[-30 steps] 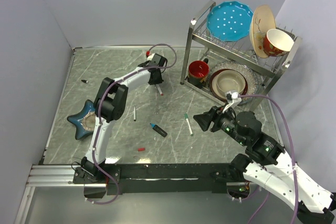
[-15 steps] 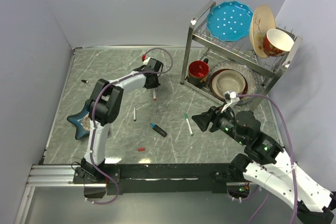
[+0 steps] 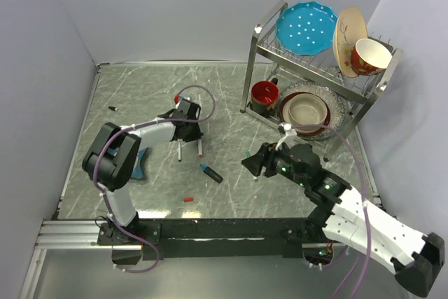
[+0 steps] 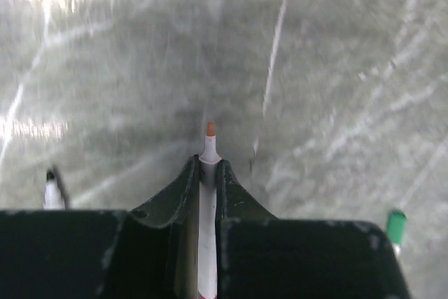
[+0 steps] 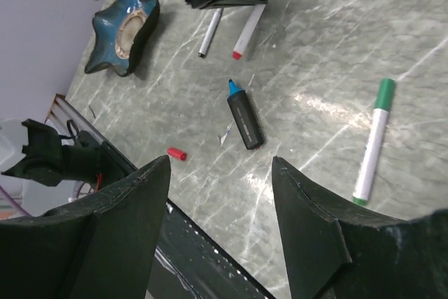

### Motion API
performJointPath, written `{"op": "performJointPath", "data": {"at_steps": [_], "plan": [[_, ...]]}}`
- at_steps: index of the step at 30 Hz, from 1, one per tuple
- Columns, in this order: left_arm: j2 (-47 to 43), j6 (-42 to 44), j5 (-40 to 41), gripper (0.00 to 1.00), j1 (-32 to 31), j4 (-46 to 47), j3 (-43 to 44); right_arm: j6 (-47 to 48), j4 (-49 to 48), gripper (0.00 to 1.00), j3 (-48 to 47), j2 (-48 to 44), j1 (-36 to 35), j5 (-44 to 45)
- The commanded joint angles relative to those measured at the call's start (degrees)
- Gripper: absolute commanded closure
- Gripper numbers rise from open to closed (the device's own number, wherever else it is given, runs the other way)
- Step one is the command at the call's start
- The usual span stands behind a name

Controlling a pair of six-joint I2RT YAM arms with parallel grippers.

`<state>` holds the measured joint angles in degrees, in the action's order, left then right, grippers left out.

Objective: Insert the pens into the pen caps

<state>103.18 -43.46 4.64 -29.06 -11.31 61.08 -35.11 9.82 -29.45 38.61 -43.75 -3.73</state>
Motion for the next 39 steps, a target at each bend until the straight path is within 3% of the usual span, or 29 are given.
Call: {"op": "performJointPath", "data": {"at_steps": [1,9,15,29,32,35,36,37,38,39], "plan": [[-7.63,-2.68,-5.42,0.99,-0.12,7.00,-4.99,-2.32,-11.65,0.32,0.19,6.29,-0.37,-2.42],[-21.42,-7.24,-16.14,0.99,-0.38,16.05,-15.01,-6.54,-31.40,0.31,0.62,21.76,-0.29,-11.03],[-32.06,-11.81,-18.79,0.99,-2.14,21.50,-22.31,-12.42,-43.55,0.30,-0.60,30.46,-0.37,-16.66],[-43.76,-15.42,-18.18,0.99,-5.31,28.18,-27.68,-17.79,-52.62,0.34,-3.51,38.12,-1.51,-22.11],[-44.90,-16.13,-18.18,0.99,-5.48,29.85,-28.47,-19.29,-54.99,0.43,-3.42,39.26,-2.04,-22.38],[-45.52,-16.30,-18.18,0.99,-5.75,30.21,-28.82,-20.61,-57.10,0.73,-2.72,39.44,-2.83,-21.59],[-45.61,-16.22,-18.44,0.99,-5.75,30.29,-28.82,-21.04,-57.98,0.93,-2.45,39.18,-3.27,-21.24],[-46.04,-16.13,-18.88,0.99,-5.83,30.03,-28.91,-21.31,-58.34,1.00,-2.19,38.82,-3.45,-20.80],[-46.31,-15.43,-19.23,0.99,-5.83,29.60,-28.82,-21.40,-58.51,1.00,-1.67,38.39,-3.45,-20.53],[-46.75,-14.90,-19.50,0.90,-5.83,28.64,-28.21,-21.57,-58.52,1.00,-1.23,37.42,-3.62,-20.10]]}}
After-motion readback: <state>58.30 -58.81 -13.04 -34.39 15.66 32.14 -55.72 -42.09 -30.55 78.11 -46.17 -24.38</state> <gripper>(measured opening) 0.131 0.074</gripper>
